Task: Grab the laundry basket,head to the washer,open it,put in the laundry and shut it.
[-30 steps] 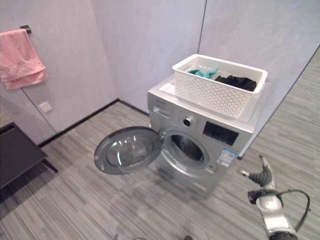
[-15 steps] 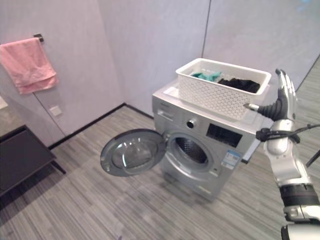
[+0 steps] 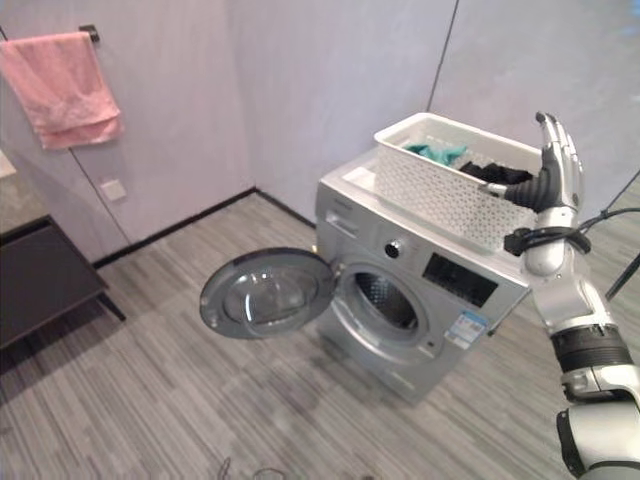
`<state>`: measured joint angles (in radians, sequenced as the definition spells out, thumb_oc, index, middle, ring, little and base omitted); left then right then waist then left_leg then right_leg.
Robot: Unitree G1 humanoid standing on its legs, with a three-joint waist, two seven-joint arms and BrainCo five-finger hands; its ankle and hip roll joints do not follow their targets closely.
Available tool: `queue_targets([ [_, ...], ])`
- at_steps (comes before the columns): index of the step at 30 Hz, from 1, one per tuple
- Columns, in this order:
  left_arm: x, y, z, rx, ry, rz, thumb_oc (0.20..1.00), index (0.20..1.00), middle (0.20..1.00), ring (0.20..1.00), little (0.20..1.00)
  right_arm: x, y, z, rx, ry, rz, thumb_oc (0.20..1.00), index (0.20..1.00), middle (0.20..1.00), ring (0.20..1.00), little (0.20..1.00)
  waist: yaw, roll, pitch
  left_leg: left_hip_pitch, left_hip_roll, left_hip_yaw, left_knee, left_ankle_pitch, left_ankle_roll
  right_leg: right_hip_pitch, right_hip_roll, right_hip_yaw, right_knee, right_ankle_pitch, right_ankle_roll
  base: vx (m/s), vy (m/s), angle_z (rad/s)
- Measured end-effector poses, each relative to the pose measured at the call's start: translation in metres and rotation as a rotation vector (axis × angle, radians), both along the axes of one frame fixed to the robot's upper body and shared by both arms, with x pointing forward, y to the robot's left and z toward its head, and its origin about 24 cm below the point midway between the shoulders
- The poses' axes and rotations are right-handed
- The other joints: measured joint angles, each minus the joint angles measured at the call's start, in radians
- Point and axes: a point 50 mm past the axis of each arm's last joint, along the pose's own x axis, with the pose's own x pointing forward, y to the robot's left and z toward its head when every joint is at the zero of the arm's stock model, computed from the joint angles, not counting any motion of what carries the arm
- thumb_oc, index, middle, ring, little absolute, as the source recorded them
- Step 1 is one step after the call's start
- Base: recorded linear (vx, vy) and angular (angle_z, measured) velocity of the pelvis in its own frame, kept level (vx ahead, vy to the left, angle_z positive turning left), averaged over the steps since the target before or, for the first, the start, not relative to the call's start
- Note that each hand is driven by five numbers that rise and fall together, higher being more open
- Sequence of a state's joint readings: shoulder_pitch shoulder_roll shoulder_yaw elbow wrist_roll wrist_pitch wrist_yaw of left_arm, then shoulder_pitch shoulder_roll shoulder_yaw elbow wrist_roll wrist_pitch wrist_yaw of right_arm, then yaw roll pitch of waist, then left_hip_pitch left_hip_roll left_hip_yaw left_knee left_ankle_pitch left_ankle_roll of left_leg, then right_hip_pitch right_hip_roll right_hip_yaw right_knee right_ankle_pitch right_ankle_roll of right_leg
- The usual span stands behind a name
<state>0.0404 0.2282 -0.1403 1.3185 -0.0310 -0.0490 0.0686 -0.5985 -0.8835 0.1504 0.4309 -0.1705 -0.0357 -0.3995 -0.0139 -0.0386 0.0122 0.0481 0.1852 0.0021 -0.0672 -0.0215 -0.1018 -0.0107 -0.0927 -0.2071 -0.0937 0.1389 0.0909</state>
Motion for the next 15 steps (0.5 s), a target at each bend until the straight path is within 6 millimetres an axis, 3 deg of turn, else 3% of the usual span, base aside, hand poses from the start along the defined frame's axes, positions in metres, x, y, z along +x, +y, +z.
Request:
queue_targets([
  [2, 0.018, 0.005, 0.004, 0.010, -0.044, -0.001, 1.000, 1.000, 1.000, 1.000, 1.000, -0.002, -0.006, 0.003, -0.014, 0.005, -0.018, 1.000, 1.000, 1.000, 1.000, 1.000, 0.001, -0.036, 0.050, -0.090, 0.005, -0.022, 0.157, 0.040, -0.016, 0.010, 0.015, 0.011, -0.001, -0.019, -0.024, -0.04, -0.076, 0.47],
  [6, 0.051, 0.002, 0.011, 0.004, -0.136, -0.017, 1.000, 1.000, 1.000, 1.000, 1.000, -0.008, -0.018, 0.024, -0.059, -0.029, -0.043, 1.000, 1.000, 1.000, 1.000, 1.000, 0.006, -0.045, 0.118, -0.286, 0.016, -0.041, 0.408, 0.058, -0.044, 0.013, 0.020, -0.032, -0.002, -0.034, -0.075, 0.07, 0.128, 0.49],
  [8, 0.055, 0.001, 0.011, 0.008, -0.140, -0.043, 1.000, 1.000, 1.000, 1.000, 1.000, -0.008, -0.019, 0.033, -0.060, -0.053, -0.046, 1.000, 1.000, 1.000, 1.000, 1.000, 0.006, -0.045, 0.122, -0.298, 0.005, 0.009, 0.321, 0.045, -0.029, 0.003, 0.004, -0.031, -0.002, -0.034, -0.075, 0.06, 0.130, 0.18],
  [10, 0.056, -0.002, 0.011, 0.004, -0.139, -0.052, 1.000, 1.000, 1.000, 1.000, 1.000, -0.009, -0.020, 0.034, -0.061, -0.057, -0.050, 1.000, 1.000, 1.000, 1.000, 1.000, 0.007, -0.044, 0.122, -0.279, -0.032, 0.010, 0.203, 0.046, -0.030, -0.011, -0.018, -0.011, 0.005, -0.036, -0.082, 0.12, 0.231, -0.17],
  [13, 0.050, -0.007, 0.008, -0.007, -0.118, -0.068, 1.000, 1.000, 1.000, 1.000, 1.000, -0.008, -0.025, 0.027, -0.046, -0.030, -0.076, 1.000, 1.000, 1.000, 1.000, 1.000, 0.005, -0.006, 0.117, -0.210, -0.045, 0.033, 0.132, 0.044, -0.017, -0.020, -0.008, 0.048, 0.008, -0.036, -0.075, 0.20, 0.302, -0.56],
  [14, 0.049, -0.005, 0.008, -0.002, -0.115, -0.071, 1.000, 1.000, 1.000, 1.000, 1.000, -0.007, -0.024, 0.023, -0.037, -0.023, -0.073, 1.000, 1.000, 1.000, 1.000, 1.000, -0.002, -0.014, 0.122, -0.187, -0.059, 0.038, 0.117, 0.043, -0.014, -0.015, -0.024, 0.057, 0.009, -0.037, -0.071, 0.22, 0.333, -0.61],
  [15, 0.053, -0.001, 0.010, 0.011, -0.120, -0.079, 1.000, 1.000, 1.000, 1.000, 1.000, -0.007, -0.023, 0.019, -0.023, -0.015, -0.071, 1.000, 1.000, 1.000, 1.000, 1.000, -0.017, -0.039, 0.132, -0.168, -0.103, 0.046, 0.128, 0.023, 0.018, -0.018, -0.059, 0.079, 0.038, -0.047, -0.061, 0.20, 0.335, -0.33],
])
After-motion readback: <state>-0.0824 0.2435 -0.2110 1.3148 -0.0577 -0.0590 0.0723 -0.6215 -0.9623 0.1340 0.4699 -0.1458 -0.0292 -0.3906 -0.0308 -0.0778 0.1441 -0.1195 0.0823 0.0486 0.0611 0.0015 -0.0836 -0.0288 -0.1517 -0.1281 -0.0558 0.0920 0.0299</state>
